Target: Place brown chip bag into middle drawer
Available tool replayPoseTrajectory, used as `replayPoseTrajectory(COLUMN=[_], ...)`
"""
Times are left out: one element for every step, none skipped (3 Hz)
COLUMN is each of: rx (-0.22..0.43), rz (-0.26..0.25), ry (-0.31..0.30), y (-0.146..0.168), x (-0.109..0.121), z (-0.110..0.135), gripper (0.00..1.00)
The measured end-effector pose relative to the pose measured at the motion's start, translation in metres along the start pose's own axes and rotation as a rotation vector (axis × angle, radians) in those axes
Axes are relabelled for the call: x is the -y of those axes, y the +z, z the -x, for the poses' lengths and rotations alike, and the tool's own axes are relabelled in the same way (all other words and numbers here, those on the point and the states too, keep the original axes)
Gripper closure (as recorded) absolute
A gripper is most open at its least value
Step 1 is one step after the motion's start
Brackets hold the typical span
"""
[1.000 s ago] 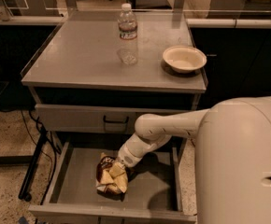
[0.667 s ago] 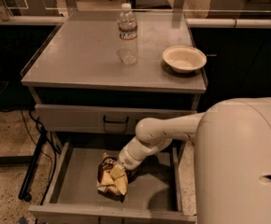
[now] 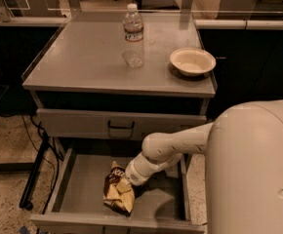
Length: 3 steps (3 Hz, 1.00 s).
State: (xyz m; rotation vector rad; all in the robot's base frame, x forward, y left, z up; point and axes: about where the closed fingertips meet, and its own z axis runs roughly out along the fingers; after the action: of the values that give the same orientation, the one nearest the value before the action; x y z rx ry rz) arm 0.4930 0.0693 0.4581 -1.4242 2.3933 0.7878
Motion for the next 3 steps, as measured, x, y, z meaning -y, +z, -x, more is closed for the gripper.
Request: replayPoseTrajectory(rx=[0.0, -0.001, -0.001], rz=[0.0, 0.0, 0.0], ry=[0.001, 0.001, 0.001], y=[0.0006, 0.0006, 0.0006], x=[-0.0004, -0.0004, -0.0004], z=[-0.0004, -0.0004, -0.0004], gripper=[1.0, 0.75, 0.52])
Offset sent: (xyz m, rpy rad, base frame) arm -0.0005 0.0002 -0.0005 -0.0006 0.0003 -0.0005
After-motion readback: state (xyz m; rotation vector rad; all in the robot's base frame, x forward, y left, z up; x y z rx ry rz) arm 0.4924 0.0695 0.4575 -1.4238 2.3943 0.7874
